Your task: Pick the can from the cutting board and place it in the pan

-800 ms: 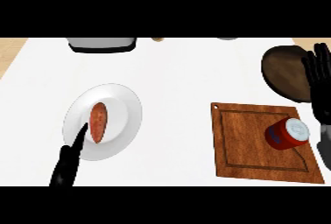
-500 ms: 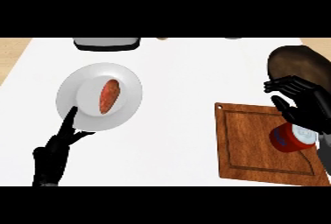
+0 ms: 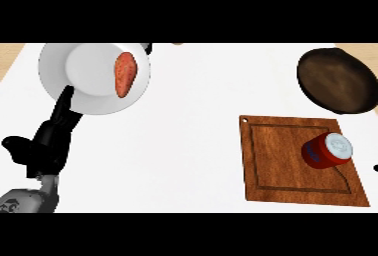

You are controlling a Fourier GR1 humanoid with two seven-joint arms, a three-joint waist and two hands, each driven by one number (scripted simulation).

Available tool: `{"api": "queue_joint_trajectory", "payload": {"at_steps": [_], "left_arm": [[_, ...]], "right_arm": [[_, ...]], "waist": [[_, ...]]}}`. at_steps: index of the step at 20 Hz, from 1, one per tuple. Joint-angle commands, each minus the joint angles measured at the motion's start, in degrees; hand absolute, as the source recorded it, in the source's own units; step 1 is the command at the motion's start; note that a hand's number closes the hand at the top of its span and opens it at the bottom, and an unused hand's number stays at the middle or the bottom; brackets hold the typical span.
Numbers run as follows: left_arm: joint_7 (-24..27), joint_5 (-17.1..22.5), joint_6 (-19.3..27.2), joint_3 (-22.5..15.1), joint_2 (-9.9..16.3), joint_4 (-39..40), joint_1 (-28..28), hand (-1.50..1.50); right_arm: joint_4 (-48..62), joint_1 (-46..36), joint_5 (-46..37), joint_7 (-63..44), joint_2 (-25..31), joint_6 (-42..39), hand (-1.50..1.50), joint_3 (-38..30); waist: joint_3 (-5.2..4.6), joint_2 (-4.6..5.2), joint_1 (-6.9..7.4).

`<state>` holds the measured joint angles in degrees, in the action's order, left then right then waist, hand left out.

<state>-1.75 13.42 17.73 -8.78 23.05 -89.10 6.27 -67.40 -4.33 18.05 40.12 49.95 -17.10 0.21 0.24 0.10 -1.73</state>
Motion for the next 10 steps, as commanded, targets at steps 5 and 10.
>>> {"api": "queue_joint_trajectory", "payload": {"at_steps": [5, 10], "left_arm": [[-0.9, 0.4, -1.5, 0.9, -0.8, 2.4, 3.9, 0.00], [-0.7, -0.8, -1.7, 0.5, -2.1, 3.1, 4.8, 0.00]], "right_arm": [[7.5, 1.5, -7.8, 10.7, 19.8, -11.2, -1.50, -5.3], [4.9, -3.3, -10.3, 2.7, 25.5, -13.7, -1.50, -4.0]], "waist": [[-0.21, 0.04, 1.18], [-0.27, -0.01, 2.21]]}}
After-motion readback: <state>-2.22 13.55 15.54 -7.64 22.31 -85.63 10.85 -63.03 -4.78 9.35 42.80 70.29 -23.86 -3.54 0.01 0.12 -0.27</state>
